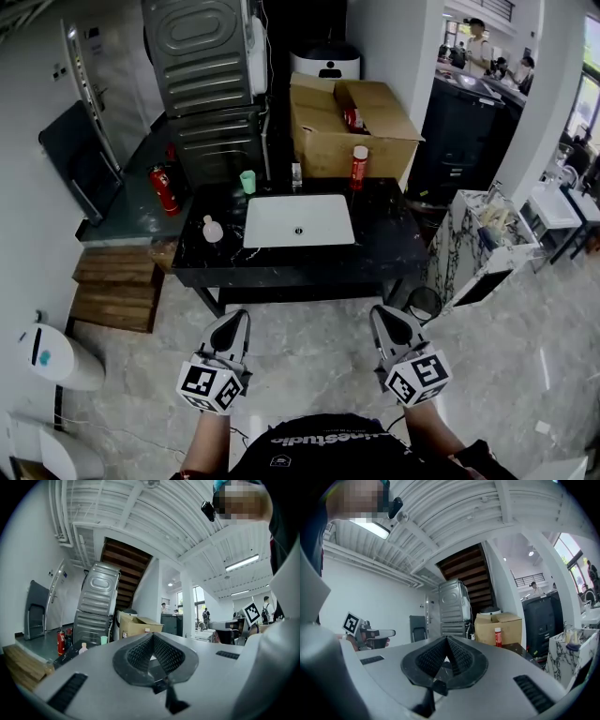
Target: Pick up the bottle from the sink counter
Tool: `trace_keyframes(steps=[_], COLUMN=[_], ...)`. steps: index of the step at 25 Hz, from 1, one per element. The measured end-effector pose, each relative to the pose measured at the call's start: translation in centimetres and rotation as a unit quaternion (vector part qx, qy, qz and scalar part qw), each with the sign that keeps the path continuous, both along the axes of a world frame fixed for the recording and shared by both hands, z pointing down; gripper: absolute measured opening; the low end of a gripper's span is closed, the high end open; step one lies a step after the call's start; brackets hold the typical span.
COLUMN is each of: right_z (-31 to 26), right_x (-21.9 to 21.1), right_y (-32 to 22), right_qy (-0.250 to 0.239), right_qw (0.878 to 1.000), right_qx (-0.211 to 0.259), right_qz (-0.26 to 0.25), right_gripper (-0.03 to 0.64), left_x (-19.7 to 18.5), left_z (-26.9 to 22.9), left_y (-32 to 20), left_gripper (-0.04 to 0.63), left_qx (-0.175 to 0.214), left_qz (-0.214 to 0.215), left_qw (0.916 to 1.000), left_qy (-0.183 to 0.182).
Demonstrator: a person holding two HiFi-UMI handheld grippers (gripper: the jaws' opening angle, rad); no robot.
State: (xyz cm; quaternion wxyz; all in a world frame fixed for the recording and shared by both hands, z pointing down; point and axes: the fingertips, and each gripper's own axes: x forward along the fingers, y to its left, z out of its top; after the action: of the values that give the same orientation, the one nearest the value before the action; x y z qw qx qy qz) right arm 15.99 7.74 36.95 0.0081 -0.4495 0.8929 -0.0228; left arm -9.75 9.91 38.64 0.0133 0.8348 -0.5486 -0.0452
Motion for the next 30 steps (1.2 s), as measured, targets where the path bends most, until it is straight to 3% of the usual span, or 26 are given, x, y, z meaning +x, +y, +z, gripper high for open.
trace_keyframes(steps=[5,10,18,23,30], right_z=[1.3,2.8,4.0,2.7,1.8], right_x=[-1.7,-1.5,-1.4,-1.6,-1.9], right_y=[-0.2,-3.5,-16.5,-25.3,-32.1], right_qy=[0.007,0.005,-0.008,-0.012,-0.013], right_qw=[1.000,1.000,0.999,0.998,0.996], right_qx=[-0.008,-0.021,-0.021,-0.016,-0.019], right_qz=[0.002,0.003,-0.026,-0.064,-0.086], right_gripper=[0.038,0.038,0.038,0.038,0.038], left_x=[-2.1,-1.7,0.2,2.2,3.4], left_z=[1.8,3.2,4.5,2.9,2.3], left_y=[-0.8,-4.2,-15.8,-24.6,-31.1], left_gripper=[0.012,0.012,0.013,0.012,0.013], left_qx=[-0.015,-0.026,-0.033,-0.027,-0.027], left_qz=[-0.001,0.005,-0.002,0.001,-0.005], left_qw=[0.9999,0.9996,0.9994,0.9992,0.9996], left_qy=[0.008,0.004,0.004,0.029,0.001])
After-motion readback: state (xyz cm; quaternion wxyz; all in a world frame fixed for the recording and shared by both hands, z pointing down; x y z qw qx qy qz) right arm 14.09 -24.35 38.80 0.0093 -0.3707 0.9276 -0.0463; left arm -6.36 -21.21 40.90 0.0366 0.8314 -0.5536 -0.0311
